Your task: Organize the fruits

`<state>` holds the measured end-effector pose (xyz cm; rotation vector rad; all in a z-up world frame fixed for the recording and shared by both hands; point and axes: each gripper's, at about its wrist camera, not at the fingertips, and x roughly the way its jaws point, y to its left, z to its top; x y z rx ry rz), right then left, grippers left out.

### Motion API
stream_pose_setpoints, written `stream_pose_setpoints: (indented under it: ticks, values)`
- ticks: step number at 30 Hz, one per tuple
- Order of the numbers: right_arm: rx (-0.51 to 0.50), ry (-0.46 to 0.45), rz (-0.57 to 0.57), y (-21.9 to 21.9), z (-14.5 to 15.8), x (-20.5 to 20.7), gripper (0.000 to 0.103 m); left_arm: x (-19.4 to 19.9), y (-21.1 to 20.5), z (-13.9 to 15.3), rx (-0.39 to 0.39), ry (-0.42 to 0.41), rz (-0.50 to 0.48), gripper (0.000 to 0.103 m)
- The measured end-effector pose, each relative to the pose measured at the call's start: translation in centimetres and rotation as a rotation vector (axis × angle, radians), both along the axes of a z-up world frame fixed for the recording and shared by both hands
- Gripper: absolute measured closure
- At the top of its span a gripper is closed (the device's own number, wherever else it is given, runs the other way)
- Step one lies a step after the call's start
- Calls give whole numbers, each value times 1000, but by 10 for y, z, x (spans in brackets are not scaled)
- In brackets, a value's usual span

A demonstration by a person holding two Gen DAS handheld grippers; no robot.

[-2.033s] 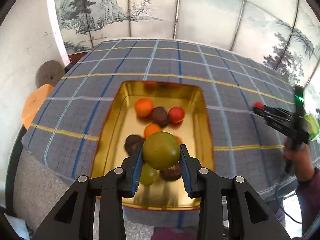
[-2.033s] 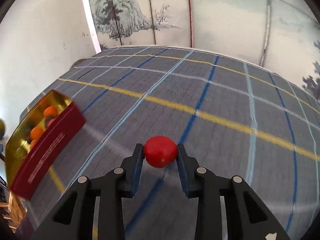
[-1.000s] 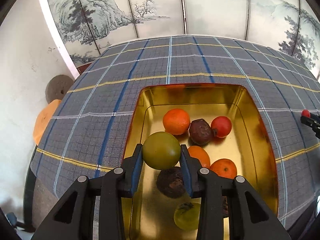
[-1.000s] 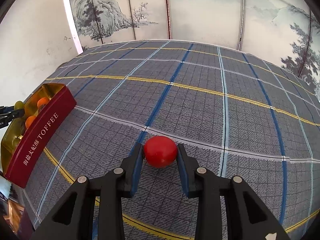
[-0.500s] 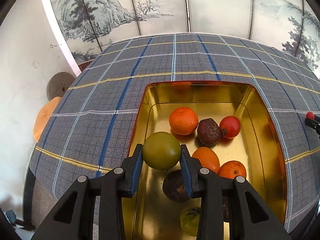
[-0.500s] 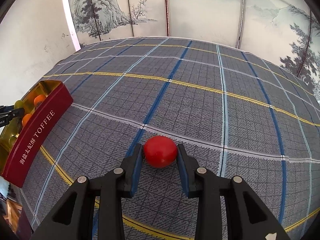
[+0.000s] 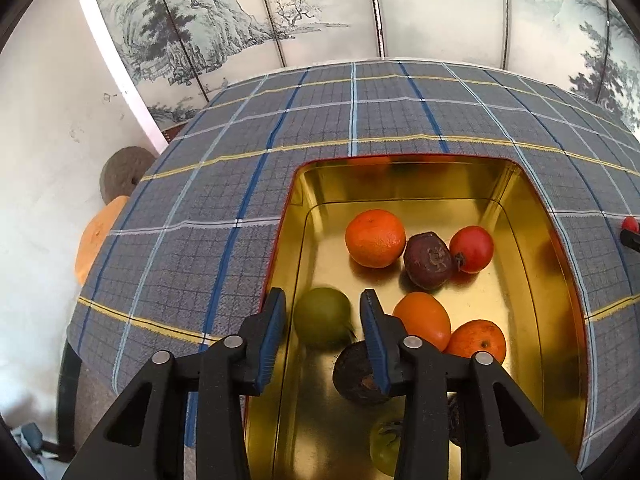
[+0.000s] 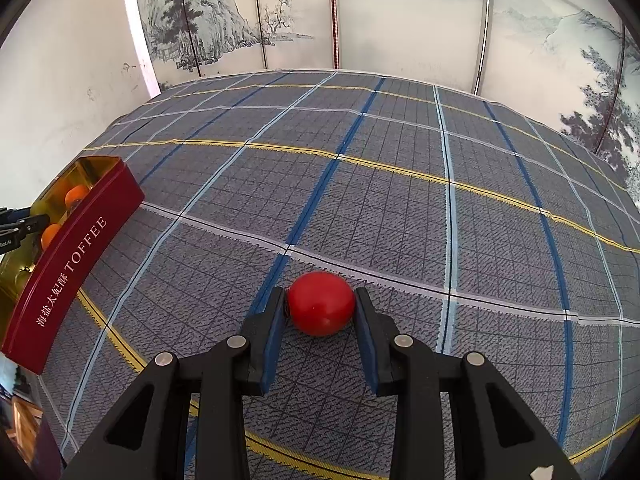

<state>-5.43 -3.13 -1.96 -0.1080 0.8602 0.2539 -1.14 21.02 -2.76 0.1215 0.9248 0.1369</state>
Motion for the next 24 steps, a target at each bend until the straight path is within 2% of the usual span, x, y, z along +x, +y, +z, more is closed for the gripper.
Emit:
stream_pose_setpoints:
  ticks: [3,12,17,19,24]
  values:
    - [0,1,0,0,0,0,72,-1,1,2,-23,-6,-7,54]
    - [0,1,1,0,0,0,72,-8,-4,9,-15,-24,5,49]
    - [-1,3,1,0,-1,0,71,-23,-11,19,-3,-63,23,41]
    - [-1,3,0,0,-1,0,71,-30,-15,23,10,-79,37,33]
    - [-1,4,0,-1,-1,0,71,-53,-22,34,-6,-112,76,28]
